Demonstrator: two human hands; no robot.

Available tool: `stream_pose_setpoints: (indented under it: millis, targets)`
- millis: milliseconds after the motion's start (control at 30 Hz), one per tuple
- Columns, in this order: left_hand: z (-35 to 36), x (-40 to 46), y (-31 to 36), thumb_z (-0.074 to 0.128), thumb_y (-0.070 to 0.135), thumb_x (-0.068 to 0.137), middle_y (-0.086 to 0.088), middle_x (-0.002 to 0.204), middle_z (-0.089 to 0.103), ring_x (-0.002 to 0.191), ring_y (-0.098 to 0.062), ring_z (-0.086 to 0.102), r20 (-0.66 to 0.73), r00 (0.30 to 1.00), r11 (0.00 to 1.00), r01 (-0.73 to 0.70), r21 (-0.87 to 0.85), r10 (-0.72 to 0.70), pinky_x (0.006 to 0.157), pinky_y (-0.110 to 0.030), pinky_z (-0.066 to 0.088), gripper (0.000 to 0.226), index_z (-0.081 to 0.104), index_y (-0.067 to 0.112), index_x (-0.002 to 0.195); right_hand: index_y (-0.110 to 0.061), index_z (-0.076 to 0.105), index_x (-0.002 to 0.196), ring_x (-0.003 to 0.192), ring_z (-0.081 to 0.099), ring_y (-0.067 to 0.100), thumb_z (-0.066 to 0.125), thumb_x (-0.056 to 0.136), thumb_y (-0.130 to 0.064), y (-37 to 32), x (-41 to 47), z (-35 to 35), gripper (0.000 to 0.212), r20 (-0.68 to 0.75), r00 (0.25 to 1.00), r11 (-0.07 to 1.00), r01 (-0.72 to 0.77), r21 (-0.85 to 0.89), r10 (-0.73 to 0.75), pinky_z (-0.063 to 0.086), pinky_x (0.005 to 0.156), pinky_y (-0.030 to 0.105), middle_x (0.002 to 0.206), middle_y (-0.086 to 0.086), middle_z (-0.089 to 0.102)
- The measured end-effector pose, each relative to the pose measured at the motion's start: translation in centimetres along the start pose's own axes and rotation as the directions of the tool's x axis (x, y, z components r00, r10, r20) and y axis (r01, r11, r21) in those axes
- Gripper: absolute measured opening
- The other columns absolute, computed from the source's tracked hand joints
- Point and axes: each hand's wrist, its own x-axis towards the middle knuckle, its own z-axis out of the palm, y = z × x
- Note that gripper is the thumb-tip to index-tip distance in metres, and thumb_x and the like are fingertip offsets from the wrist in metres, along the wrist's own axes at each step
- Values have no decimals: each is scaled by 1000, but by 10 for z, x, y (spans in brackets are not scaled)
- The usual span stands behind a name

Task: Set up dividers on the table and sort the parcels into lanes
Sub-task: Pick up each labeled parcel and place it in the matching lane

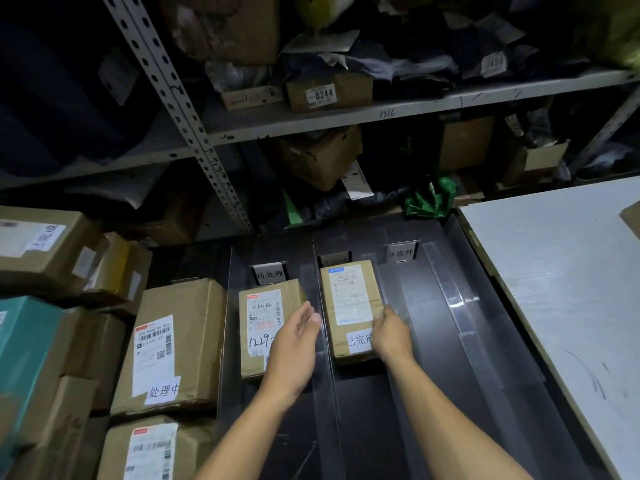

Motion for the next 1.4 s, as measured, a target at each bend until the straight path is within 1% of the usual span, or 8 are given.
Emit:
stream_pose_setpoints:
  millis: [67,133,267,500,933,1067,1200,1400]
  targets:
    - [-5,-2,2,51,29,101,11,141,51,121,3,45,-9,1000,1000,-7,-16,7,100,-14,33,44,46,21,144,-9,47,133,77,56,17,36,105,-16,-7,-11,-2,31,-27,999,999,33,3,-33,44,50,14,118,14,66]
    - [-12,-5,4,51,28,101,9,142,52,125,-1,48,-15,1000,999,-13,-44,12,109,-23,35,42,48,21,142,-9,43,142,104,62,28,39,105,-17,-19,-26,-6,38,-53,994,995,100,11,-99,53,79,28,132,14,60]
    - [-36,-15,15,52,27,100,10,136,57,125,-3,51,-76,995,994,-67,-89,61,113,-35,38,37,54,23,137,-16,41,149,135,48,21,45,104,-26,-64,-67,-20,47,-91,953,946,297,126,-288,38,104,26,147,4,51]
    - [-116,-51,31,53,28,99,19,117,64,107,8,59,-258,947,968,-226,-104,193,91,-20,48,20,58,41,114,-27,48,144,113,55,-5,52,101,-33,-153,-160,-13,44,-44,777,741,614,273,-628,42,100,17,130,-15,60]
    - [-309,-126,-13,55,25,98,15,118,62,109,5,58,-605,764,927,-359,-111,224,89,-16,45,23,58,31,120,-28,53,139,105,57,-10,56,99,-34,-263,-298,114,41,203,522,560,784,267,-828,41,84,0,122,-18,62]
    - [-355,-150,-39,57,19,97,14,114,63,107,4,60,-659,736,930,-335,-154,156,86,-14,46,24,58,26,119,-26,51,141,109,55,-10,59,95,-40,-286,-328,165,48,330,462,549,795,256,-823,47,82,4,129,-18,60]
    - [-385,-172,-67,57,16,96,15,112,64,99,13,60,-672,732,932,-314,-183,114,83,-10,47,23,58,28,116,-17,50,141,122,57,12,62,94,-38,-302,-351,204,52,352,458,533,831,157,-817,49,101,36,139,-1,58]
    - [-427,-184,-85,57,11,96,12,111,65,98,9,61,-708,696,913,-358,-195,122,83,-9,46,23,59,25,114,-17,48,143,129,51,15,60,95,-39,-334,-385,243,53,367,385,443,892,86,-847,46,105,39,144,1,53]
